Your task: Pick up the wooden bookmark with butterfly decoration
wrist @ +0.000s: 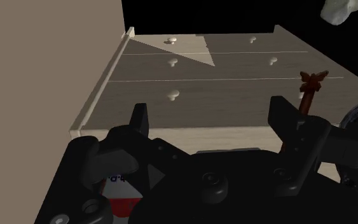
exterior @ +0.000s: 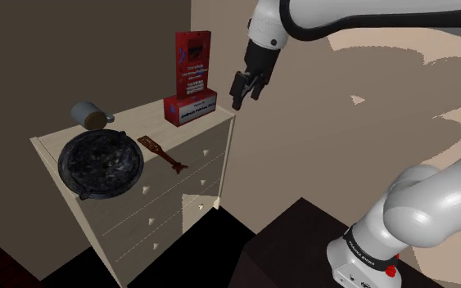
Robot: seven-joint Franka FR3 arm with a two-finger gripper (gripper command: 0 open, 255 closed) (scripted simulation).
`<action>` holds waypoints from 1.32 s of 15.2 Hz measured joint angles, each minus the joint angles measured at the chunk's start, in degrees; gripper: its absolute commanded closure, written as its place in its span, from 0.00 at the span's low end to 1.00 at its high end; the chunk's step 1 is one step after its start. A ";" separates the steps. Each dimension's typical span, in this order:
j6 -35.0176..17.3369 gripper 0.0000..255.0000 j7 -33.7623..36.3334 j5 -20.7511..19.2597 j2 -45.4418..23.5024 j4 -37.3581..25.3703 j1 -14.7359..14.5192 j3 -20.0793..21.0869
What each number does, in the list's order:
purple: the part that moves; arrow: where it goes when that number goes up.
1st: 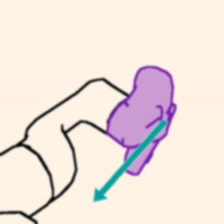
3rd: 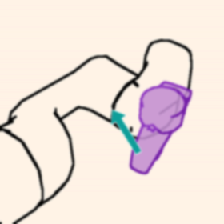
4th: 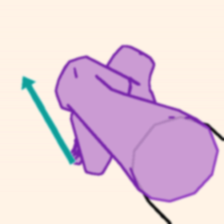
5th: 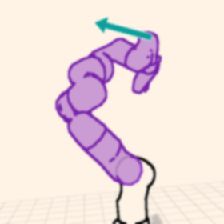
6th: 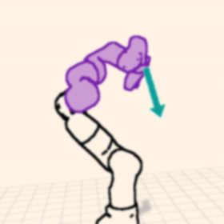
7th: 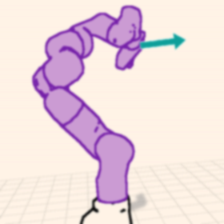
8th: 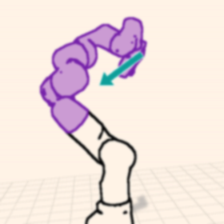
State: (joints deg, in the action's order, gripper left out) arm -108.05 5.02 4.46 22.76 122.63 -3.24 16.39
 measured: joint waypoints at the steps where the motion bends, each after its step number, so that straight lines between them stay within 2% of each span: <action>1: -0.63 0.00 1.19 -0.37 -2.34 -1.38 -0.09 1.08; 7: -3.04 0.00 7.70 -3.81 -15.00 -8.91 -0.98 6.11; 12: -3.28 0.00 13.28 -8.50 -26.53 -17.28 -2.93 8.91; 20: 0.18 0.00 20.64 -16.37 -45.88 -35.16 -9.78 9.97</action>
State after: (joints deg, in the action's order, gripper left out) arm -107.87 25.66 -11.91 -23.12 87.47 -13.02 26.35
